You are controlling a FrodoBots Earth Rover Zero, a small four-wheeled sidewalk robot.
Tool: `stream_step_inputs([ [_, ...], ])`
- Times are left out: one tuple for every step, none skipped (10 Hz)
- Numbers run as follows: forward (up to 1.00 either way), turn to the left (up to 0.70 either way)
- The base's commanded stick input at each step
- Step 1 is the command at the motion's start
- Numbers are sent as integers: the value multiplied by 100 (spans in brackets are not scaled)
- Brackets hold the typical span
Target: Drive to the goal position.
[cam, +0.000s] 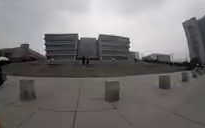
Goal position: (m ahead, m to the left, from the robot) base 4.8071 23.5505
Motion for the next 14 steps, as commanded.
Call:
stream_step_inputs([
  [70, -1],
  [70, -1],
  [70, -1],
  [70, 34],
  [70, 34],
  [70, 34],
  [70, 34],
  [70, 34],
  [42, 48],
  [0, 70],
  [0, 70],
  [0, 70],
  [0, 70],
  [0, 70],
])
